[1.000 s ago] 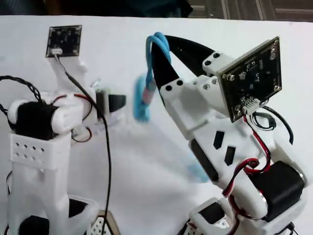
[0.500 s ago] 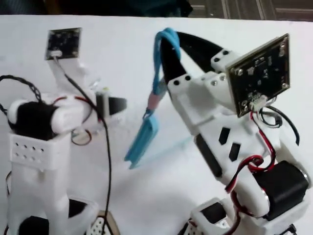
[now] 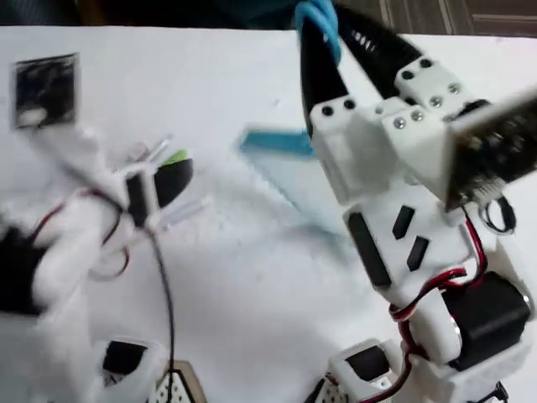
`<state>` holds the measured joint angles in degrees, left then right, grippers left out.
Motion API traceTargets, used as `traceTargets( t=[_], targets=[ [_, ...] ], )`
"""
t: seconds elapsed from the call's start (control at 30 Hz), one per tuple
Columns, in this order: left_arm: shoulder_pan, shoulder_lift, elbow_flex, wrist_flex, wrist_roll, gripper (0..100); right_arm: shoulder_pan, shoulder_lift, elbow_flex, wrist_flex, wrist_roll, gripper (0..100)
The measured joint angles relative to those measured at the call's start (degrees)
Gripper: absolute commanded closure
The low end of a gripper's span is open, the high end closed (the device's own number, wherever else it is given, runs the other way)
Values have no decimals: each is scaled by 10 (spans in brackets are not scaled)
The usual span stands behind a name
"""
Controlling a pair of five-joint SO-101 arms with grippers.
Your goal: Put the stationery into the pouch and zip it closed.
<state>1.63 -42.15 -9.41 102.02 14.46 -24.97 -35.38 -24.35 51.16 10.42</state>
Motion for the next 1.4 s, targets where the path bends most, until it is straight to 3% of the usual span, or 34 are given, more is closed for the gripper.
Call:
traceTargets(
  t=[0.2, 0.33, 0.7, 0.9, 1.27, 1.4],
  targets=[
    [0, -89, -11, 0, 0, 706, 0, 97, -64, -121, 0, 981],
    [-1, -98, -11, 0, 0, 706, -2, 184, -164, -127, 0, 981],
    [0, -98, -11, 0, 0, 706, -2, 229, -239, 185, 3, 981],
    [0, -98, 33, 0, 0, 705, -38, 197, -239, 306, 56, 981],
    [0, -98, 137, -4, -35, 705, -156, 83, -242, 328, 69, 981],
    [0, -93, 143, -8, -35, 705, -217, 67, -244, 292, 69, 981]
  ],
)
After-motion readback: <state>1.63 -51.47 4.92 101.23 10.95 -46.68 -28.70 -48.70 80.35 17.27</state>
